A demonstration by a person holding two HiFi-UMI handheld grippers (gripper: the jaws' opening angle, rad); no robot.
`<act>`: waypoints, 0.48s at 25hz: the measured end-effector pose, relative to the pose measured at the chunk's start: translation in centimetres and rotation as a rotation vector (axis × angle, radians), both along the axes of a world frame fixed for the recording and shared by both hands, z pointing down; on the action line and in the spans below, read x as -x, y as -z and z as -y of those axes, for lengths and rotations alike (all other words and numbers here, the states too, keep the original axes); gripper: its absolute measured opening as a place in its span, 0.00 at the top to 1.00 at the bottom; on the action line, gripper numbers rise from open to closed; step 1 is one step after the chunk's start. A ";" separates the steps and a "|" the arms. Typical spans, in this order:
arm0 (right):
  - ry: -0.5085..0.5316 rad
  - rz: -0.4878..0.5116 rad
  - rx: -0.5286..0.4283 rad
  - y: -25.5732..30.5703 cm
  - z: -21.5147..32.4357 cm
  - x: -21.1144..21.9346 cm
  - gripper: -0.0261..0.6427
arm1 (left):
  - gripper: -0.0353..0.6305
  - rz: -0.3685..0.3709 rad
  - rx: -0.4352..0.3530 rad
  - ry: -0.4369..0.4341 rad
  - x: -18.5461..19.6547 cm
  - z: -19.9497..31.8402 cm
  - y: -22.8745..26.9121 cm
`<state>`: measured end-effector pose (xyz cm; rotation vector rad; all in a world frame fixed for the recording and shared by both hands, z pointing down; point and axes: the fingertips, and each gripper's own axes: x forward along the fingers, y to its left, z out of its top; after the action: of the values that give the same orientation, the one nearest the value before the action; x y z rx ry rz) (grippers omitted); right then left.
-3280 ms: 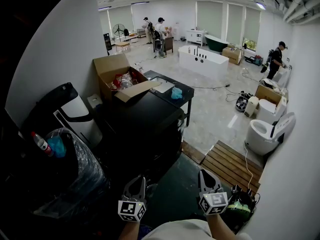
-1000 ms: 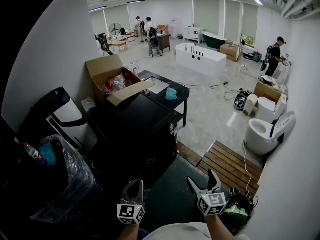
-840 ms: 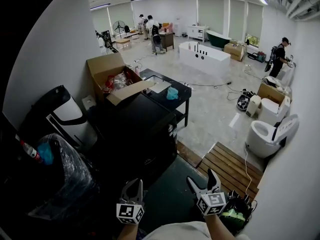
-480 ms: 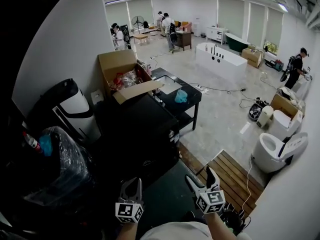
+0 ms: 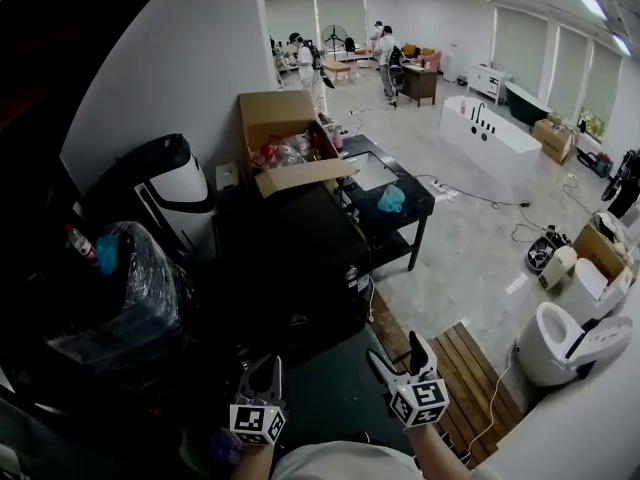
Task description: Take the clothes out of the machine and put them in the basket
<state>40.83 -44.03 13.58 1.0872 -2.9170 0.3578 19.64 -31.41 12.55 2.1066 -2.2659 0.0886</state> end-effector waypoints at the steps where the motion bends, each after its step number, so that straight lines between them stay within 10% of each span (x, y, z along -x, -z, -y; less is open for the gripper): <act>1: 0.014 0.003 0.000 0.0 0.2 -0.1 0.31 | 0.92 0.001 0.000 0.015 -0.2 -0.1 0.0; 12: 0.102 0.019 0.006 0.3 1.7 0.0 0.31 | 0.92 0.005 0.004 0.102 -1.3 0.1 0.5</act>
<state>40.79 -45.75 13.33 0.9341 -2.9717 0.3765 20.89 -31.49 12.05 1.9864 -2.3693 0.0954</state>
